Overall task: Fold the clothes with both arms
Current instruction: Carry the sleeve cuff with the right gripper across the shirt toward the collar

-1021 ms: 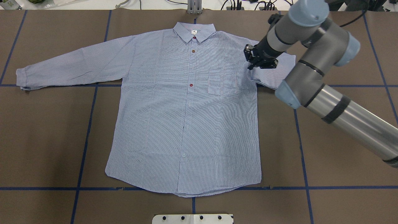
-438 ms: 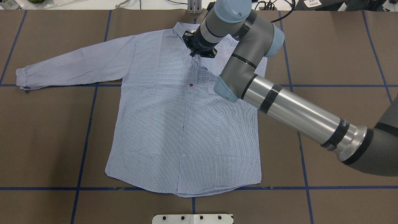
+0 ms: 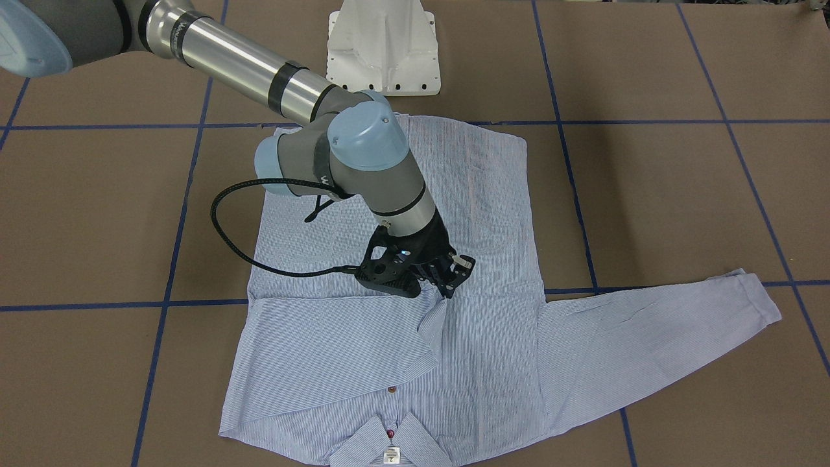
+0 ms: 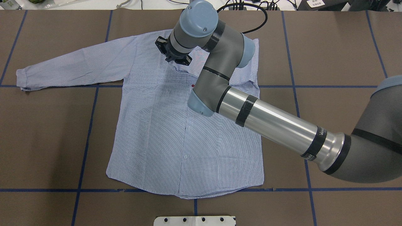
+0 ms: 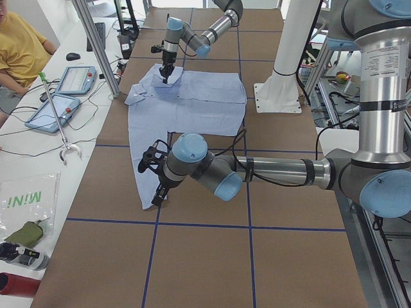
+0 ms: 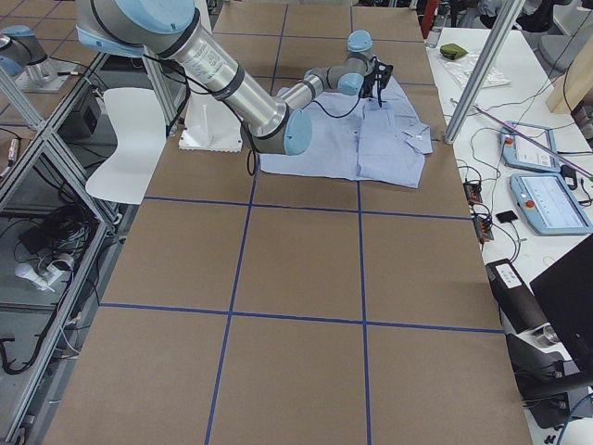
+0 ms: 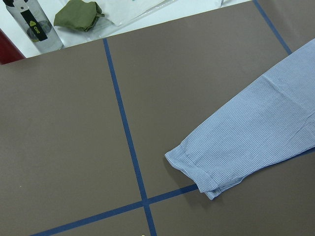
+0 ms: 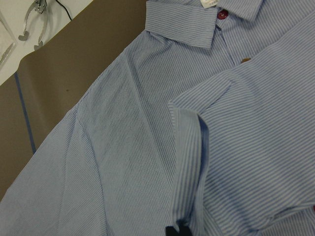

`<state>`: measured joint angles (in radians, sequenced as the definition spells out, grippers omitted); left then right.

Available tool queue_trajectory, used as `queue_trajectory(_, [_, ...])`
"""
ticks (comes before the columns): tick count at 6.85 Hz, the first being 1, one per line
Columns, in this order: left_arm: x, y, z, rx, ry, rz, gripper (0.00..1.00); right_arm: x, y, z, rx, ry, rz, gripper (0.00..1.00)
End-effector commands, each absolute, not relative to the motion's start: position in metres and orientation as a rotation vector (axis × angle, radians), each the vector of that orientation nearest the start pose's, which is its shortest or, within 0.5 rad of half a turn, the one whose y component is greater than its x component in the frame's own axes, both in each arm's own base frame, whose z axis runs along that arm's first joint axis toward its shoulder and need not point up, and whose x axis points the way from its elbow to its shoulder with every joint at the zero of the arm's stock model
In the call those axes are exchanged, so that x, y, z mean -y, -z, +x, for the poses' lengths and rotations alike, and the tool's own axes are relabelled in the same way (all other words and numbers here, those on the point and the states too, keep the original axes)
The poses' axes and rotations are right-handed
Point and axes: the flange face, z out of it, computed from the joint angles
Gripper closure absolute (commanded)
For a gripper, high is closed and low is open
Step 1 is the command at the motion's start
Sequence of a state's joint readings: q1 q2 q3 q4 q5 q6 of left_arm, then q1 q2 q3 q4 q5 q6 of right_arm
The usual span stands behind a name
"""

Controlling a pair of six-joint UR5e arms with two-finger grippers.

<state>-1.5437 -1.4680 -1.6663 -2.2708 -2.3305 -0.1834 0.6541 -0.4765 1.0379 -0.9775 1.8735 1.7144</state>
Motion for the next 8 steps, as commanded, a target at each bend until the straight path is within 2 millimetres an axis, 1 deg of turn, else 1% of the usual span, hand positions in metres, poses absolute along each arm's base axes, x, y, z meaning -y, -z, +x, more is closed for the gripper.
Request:
queue_trajectory(1, [0.473, -0.581, -0.038, -0.801, -0.155, 0.573, 0.01, 0.577, -0.082, -0.616, 1.202, -0.525, 0.035, 1.00])
queue_trajectory(2, [0.466, -0.587, -0.033, -0.873, -0.162, 0.526, 0.01, 0.569, -0.081, -0.624, 1.201, -0.523, 0.041, 1.00])
queue_trajectory(3, [0.463, -0.593, -0.032, -0.875, -0.159, 0.511, 0.01, 0.566, -0.076, -0.625, 1.208, -0.520, 0.044, 1.00])
queue_trajectory(4, [0.462, -0.595, -0.033, -0.871, -0.153, 0.508, 0.01, 0.566, -0.076, -0.625, 1.207, -0.521, 0.044, 1.00])
queue_trajectory(5, [0.462, -0.598, -0.033, -0.869, -0.146, 0.502, 0.01, 0.567, -0.077, -0.625, 1.204, -0.525, 0.052, 0.33])
queue_trajectory(6, [0.463, -0.597, -0.033, -0.871, -0.128, 0.497, 0.01, 0.563, -0.076, -0.632, 1.199, -0.550, 0.084, 0.01])
queue_trajectory(7, [0.464, -0.597, -0.032, -0.880, -0.101, 0.485, 0.01, 0.559, -0.070, -0.635, 1.205, -0.554, 0.079, 0.01])
queue_trajectory(8, [0.464, -0.601, -0.032, -0.888, -0.093, 0.467, 0.01, 0.555, -0.053, -0.634, 1.231, -0.606, 0.042, 0.01])
